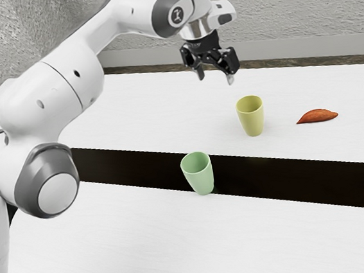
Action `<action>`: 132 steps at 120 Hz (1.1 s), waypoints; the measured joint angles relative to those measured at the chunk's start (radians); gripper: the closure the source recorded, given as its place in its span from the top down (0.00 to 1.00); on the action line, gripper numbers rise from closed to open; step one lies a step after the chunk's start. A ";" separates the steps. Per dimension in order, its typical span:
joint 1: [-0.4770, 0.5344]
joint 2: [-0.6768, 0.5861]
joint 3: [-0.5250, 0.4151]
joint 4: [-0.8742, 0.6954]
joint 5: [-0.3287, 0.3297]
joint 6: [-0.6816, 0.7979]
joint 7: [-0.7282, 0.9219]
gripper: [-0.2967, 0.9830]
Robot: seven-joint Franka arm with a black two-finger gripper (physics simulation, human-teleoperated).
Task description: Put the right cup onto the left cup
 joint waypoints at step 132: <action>0.003 0.378 -0.205 0.339 0.208 0.096 -0.304 0.73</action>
